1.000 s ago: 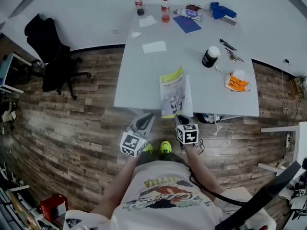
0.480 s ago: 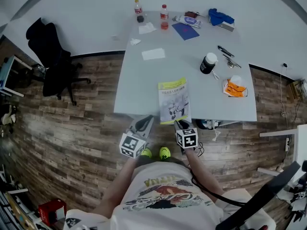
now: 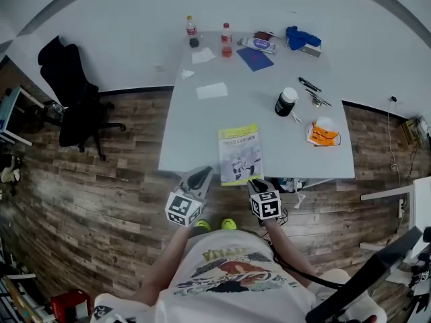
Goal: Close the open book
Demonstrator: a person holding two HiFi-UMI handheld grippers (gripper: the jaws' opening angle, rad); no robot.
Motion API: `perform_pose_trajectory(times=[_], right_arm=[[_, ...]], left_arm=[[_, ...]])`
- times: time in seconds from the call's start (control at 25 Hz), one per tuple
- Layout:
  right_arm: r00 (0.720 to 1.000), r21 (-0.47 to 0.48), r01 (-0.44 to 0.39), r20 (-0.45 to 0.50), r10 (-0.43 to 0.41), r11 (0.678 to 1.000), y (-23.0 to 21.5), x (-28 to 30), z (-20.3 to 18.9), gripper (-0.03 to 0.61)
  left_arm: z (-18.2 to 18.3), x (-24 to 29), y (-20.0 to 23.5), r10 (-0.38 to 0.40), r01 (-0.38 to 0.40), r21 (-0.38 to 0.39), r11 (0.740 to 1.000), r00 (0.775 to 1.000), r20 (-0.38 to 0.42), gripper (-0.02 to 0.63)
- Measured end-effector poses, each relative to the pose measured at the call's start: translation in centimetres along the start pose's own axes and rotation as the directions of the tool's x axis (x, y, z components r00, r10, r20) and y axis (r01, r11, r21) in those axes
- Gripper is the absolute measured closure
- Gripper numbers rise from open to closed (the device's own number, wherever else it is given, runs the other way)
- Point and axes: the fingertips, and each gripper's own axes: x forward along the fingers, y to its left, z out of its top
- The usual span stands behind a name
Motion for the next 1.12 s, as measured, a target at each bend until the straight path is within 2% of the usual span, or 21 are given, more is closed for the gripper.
perform_pose_trajectory(times=[0.2, 0.32, 0.56, 1.12], right_arm=[[0.993, -0.055, -0.035, 0.107, 0.041, 0.998, 1.6, -2.0, 4.0, 0.517], [0.980, -0.106, -0.055, 0.184, 0.074, 0.993, 3.0, -3.2, 6.4, 0.517], [0.956, -0.202, -0.066, 0.269, 0.120, 0.977, 4.7, -4.5, 9.3, 0.518], [0.946, -0.216, -0.041, 0.306, 0.108, 0.976, 4.6, -4.6, 10.1, 0.543]], left_arm=[[1.1, 0.2, -0.6, -0.014, 0.014, 0.011, 1.000, 1.000, 0.016, 0.600], [1.6, 0.4, -0.7, -0.020, 0.020, 0.019, 1.000, 0.999, 0.026, 0.600], [2.3, 0.6, -1.7, -0.042, 0.041, 0.026, 0.999, 0.999, 0.034, 0.600], [2.6, 0.7, -2.1, -0.052, 0.051, 0.032, 0.998, 0.998, 0.036, 0.600]])
